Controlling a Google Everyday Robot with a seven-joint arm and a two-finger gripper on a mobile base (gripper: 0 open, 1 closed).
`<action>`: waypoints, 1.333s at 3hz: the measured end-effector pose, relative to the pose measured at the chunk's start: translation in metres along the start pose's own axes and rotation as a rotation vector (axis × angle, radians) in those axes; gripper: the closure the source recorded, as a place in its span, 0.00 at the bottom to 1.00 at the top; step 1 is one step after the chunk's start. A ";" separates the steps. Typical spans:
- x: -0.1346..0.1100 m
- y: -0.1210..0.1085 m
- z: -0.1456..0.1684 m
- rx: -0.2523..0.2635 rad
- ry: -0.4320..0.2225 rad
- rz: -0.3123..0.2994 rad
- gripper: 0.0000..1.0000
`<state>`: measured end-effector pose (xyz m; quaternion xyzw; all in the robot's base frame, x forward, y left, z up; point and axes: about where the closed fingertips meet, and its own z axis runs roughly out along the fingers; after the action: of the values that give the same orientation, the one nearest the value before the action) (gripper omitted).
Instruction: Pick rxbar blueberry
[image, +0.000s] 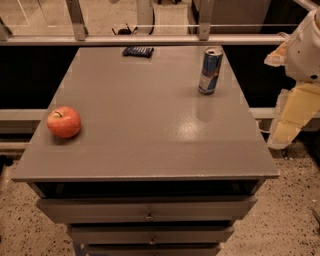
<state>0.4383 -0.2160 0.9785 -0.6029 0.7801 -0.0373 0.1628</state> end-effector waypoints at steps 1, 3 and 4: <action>-0.001 0.000 0.001 0.001 -0.001 -0.001 0.00; -0.066 -0.048 0.055 0.059 -0.093 -0.076 0.00; -0.116 -0.092 0.087 0.074 -0.178 -0.087 0.00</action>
Offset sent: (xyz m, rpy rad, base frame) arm 0.0319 0.0363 -0.0219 0.0378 -0.0489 0.0596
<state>0.5751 -0.1183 0.9442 -0.6309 0.7335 -0.0194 0.2521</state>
